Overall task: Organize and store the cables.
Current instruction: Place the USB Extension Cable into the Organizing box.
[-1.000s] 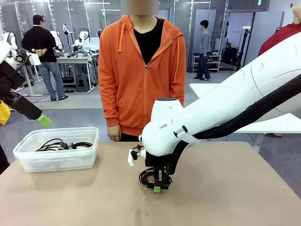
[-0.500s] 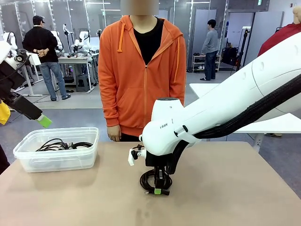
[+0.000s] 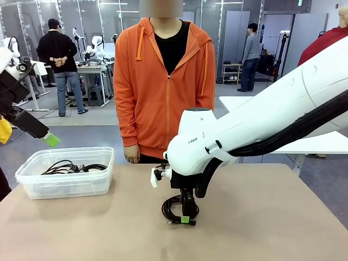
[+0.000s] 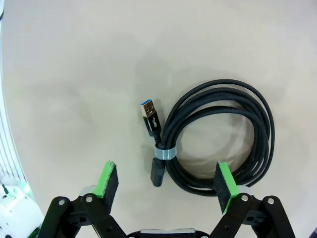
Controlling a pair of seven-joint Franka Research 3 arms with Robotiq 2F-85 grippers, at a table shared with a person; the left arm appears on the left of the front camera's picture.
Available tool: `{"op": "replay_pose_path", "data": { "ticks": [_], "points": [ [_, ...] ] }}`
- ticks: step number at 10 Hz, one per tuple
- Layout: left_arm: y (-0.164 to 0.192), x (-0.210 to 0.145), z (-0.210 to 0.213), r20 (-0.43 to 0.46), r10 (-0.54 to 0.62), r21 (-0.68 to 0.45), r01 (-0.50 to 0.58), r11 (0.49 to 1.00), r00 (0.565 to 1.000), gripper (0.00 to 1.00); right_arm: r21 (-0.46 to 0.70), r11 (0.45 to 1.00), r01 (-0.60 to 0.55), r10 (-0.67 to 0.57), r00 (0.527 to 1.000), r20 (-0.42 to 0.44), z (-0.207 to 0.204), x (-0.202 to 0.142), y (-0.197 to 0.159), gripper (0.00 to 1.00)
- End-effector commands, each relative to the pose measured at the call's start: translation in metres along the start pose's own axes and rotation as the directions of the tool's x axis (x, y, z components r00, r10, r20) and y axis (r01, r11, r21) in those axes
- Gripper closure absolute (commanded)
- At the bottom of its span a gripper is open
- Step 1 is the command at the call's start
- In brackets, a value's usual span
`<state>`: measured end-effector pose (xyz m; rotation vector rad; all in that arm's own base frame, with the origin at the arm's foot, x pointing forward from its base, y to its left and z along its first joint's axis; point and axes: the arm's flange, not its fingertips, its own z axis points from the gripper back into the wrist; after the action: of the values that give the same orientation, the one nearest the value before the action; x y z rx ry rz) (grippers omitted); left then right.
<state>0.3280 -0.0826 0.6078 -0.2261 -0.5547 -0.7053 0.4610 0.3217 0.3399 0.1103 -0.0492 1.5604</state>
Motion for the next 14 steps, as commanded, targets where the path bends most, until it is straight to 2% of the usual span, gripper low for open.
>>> {"op": "replay_pose_path", "data": {
  "ticks": [1, 4, 6, 9, 12, 14],
  "points": [
    [0.000, 0.000, 0.000, 0.000, 0.000, 0.000, 0.000, 1.000, 1.000, 0.00, 0.025, 0.999, -0.027, 0.025, 0.999, 0.040, 0.014, -0.013, 0.011, 0.00],
    [-0.001, 0.022, -0.019, -0.070, -0.193, -0.010, 0.193, 0.981, 0.979, 0.00, -0.012, 1.000, -0.029, 0.030, 0.995, 0.093, 0.064, -0.032, 0.023, 0.00],
    [-0.007, 0.021, -0.026, -0.082, -0.269, -0.015, 0.269, 0.963, 0.960, 0.00, -0.004, 1.000, -0.031, 0.031, 0.987, 0.160, 0.101, -0.059, 0.032, 0.00],
    [-0.012, -0.006, -0.030, -0.153, -0.381, -0.051, 0.378, 0.924, 0.912, 0.00, -0.060, 0.998, -0.008, 0.021, 0.975, 0.221, 0.141, -0.120, 0.047, 0.00],
    [-0.011, -0.006, -0.028, -0.177, -0.489, -0.111, 0.476, 0.872, 0.854, 0.00, -0.070, 0.997, 0.034, -0.011, 0.948, 0.317, 0.173, -0.192, 0.058, 0.00],
    [-0.010, -0.006, -0.027, -0.186, -0.524, -0.137, 0.506, 0.852, 0.831, 0.00, -0.090, 0.995, 0.038, -0.003, 0.932, 0.361, 0.183, -0.224, 0.069, 0.00]
  ]
}}
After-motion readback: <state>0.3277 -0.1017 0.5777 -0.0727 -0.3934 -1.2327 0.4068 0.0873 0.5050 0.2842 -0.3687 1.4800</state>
